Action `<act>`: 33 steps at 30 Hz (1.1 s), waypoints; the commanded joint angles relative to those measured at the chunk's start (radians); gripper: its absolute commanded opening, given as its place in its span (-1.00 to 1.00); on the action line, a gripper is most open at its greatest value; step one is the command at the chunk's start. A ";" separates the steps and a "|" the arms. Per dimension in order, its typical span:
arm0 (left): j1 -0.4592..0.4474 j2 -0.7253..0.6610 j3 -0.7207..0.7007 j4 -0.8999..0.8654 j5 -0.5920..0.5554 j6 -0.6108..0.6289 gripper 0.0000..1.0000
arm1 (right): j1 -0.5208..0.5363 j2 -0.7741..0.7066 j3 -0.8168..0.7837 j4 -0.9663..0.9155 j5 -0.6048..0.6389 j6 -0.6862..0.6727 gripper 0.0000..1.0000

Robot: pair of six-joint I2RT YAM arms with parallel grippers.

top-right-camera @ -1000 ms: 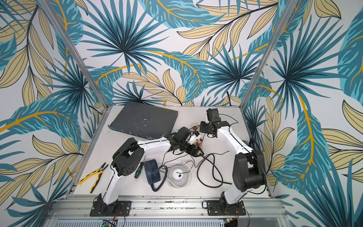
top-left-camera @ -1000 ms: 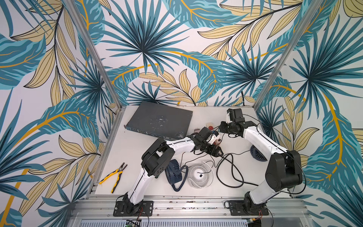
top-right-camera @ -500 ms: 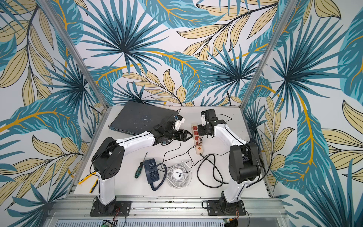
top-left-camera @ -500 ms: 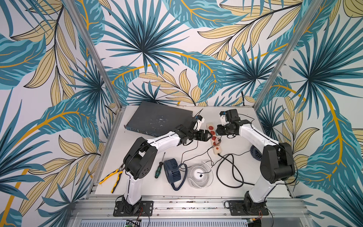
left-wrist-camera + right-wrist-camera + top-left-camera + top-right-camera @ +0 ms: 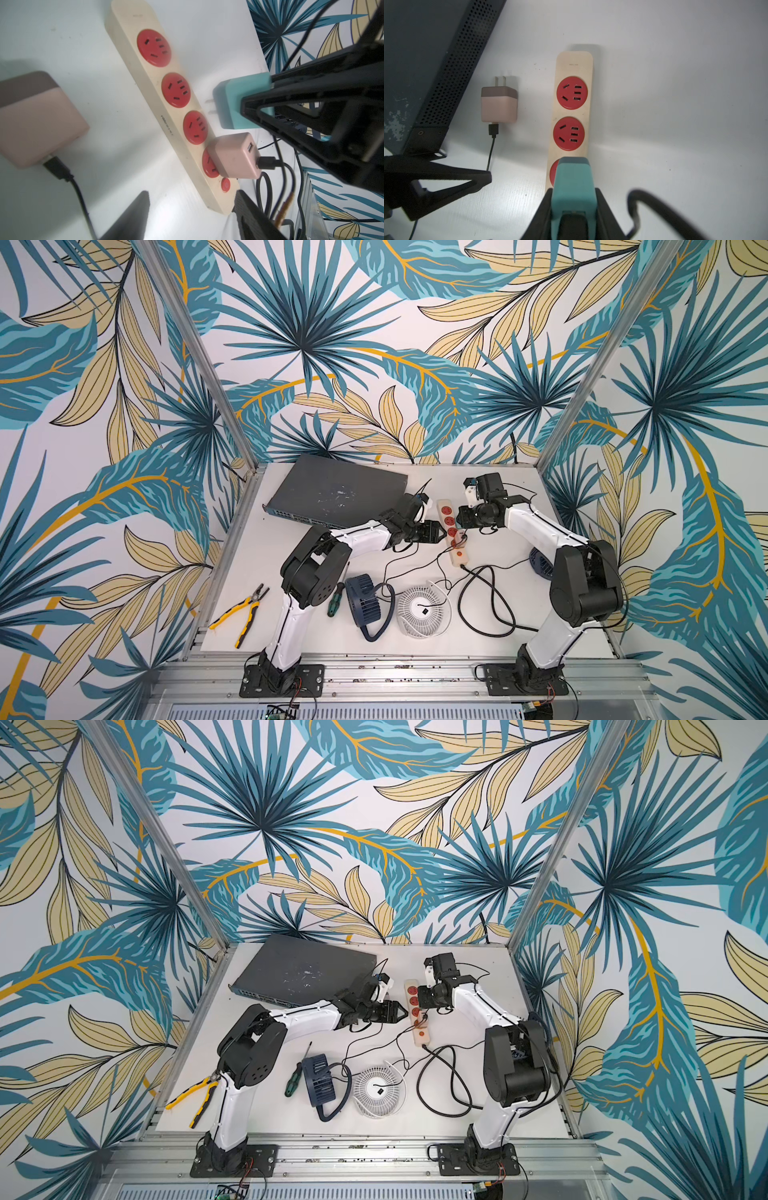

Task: Plug the desk fan into the power strip
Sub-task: Insert the plug into the socket.

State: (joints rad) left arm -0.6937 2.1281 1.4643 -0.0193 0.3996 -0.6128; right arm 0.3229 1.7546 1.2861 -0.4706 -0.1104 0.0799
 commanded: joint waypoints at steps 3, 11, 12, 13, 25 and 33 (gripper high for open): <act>-0.001 0.026 0.039 0.020 -0.010 -0.010 0.34 | -0.001 0.040 -0.022 -0.031 -0.027 0.022 -1.00; 0.000 0.034 0.045 0.014 -0.010 0.001 0.34 | 0.001 0.077 -0.010 -0.058 0.009 0.038 -1.00; 0.000 0.036 0.047 0.013 -0.009 0.001 0.34 | 0.004 0.082 -0.005 -0.072 0.028 0.040 -1.00; 0.000 0.038 0.049 0.013 -0.008 0.002 0.34 | 0.005 0.088 0.003 -0.086 0.038 0.040 -1.00; 0.000 0.049 0.059 0.011 0.000 0.002 0.33 | 0.014 0.073 0.116 -0.167 -0.003 0.086 -1.00; 0.000 0.056 0.062 0.010 0.002 0.002 0.33 | 0.017 0.098 0.100 -0.175 -0.017 0.088 -1.00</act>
State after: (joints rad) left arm -0.6933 2.1620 1.4940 -0.0177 0.4000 -0.6189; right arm 0.3347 1.8263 1.3991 -0.6167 -0.1074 0.1543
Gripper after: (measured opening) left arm 0.663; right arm 0.286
